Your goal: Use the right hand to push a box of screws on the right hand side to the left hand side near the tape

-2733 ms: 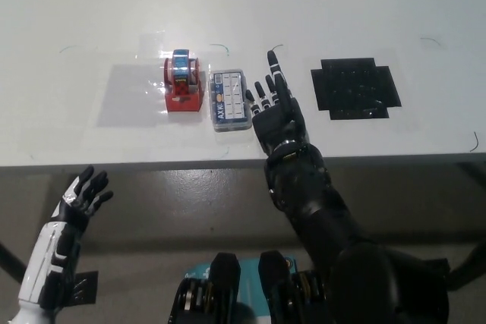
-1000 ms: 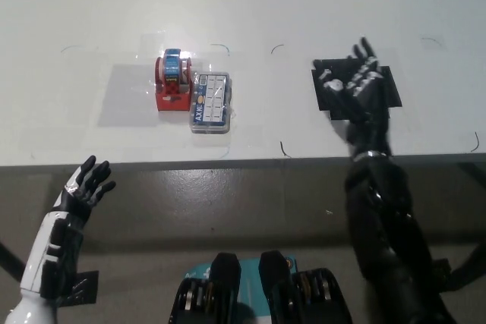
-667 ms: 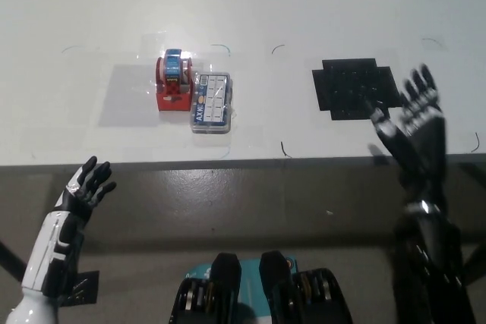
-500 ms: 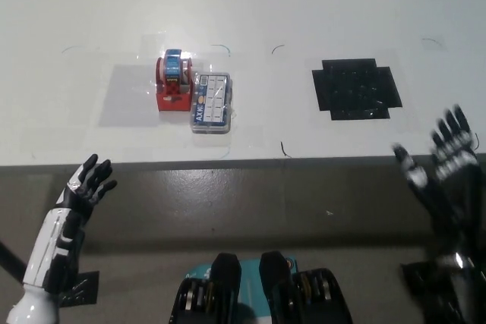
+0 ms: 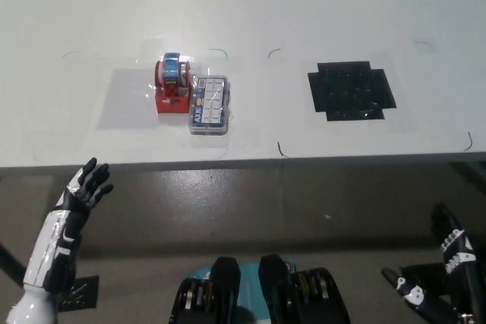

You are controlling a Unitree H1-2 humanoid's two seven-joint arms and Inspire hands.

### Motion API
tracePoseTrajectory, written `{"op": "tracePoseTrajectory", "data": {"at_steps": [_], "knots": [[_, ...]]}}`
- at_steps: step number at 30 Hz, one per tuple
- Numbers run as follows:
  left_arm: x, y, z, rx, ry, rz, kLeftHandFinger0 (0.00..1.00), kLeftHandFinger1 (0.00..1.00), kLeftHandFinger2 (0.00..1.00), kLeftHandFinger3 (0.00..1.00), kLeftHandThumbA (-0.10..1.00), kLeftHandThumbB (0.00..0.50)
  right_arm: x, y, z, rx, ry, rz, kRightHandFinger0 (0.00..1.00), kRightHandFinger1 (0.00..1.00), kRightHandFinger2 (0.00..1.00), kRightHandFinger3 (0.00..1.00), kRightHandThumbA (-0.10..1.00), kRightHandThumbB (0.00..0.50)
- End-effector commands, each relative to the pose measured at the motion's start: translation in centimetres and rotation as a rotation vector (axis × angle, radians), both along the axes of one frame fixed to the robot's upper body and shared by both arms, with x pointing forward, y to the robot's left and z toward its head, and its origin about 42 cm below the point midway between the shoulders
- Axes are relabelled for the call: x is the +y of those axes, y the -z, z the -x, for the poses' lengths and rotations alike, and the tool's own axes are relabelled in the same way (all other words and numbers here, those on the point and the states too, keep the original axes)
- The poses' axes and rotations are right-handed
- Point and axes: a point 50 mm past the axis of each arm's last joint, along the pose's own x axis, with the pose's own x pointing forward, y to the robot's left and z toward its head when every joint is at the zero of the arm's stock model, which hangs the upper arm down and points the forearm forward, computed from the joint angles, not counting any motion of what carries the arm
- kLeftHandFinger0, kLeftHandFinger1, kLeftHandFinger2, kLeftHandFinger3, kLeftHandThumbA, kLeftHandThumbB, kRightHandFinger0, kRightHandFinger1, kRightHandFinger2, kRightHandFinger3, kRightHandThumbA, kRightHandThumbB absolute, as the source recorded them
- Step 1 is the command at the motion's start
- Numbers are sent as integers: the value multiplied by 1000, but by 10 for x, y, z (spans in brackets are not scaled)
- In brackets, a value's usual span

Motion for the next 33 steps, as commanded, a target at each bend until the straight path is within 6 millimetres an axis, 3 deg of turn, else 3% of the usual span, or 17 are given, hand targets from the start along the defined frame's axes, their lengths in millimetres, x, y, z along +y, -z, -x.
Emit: {"op": "tracePoseTrajectory", "data": {"at_steps": [1, 7, 10, 12, 15, 17, 20, 23, 33], "knots": [[7, -7, -4, -50, -25, -14, 1000, 1000, 1000, 1000, 928, 162, 3, -8, -8, -89, -30, 42, 1000, 1000, 1000, 1000, 1000, 300], [8, 10, 20, 1, -31, 3, 1000, 1000, 1000, 1000, 932, 185, 4, -1, 4, -57, -46, 40, 1000, 1000, 1000, 1000, 1000, 294], [6, 25, 43, 33, -43, 13, 1000, 1000, 1000, 1000, 926, 177, 1, 3, 20, -30, -57, 44, 1000, 1000, 1000, 1000, 1000, 313], [4, 36, 59, 59, -45, 26, 1000, 1000, 1000, 1000, 923, 182, -1, 6, 31, -10, -62, 39, 1000, 1000, 1000, 1000, 1000, 296], [1, 48, 75, 97, -57, 40, 1000, 1000, 1000, 1000, 914, 205, -4, 9, 43, 15, -69, 35, 1000, 1000, 1000, 1000, 1000, 320], [1, 53, 84, 115, -63, 28, 1000, 1000, 1000, 1000, 926, 192, -2, 11, 50, 26, -75, 20, 1000, 1000, 1000, 1000, 1000, 340], [4, 56, 89, 130, -72, 19, 1000, 1000, 1000, 1000, 918, 181, 0, 13, 51, 35, -81, 27, 1000, 1000, 1000, 1000, 1000, 332], [6, 56, 88, 131, -79, 13, 1000, 1000, 1000, 1000, 920, 174, 2, 13, 50, 34, -82, 11, 1000, 1000, 1000, 1000, 1000, 360], [14, 57, 83, 135, -72, 5, 1000, 1000, 1000, 1000, 924, 189, 8, 15, 45, 32, -79, -5, 1000, 1000, 1000, 1000, 1000, 354]]}}
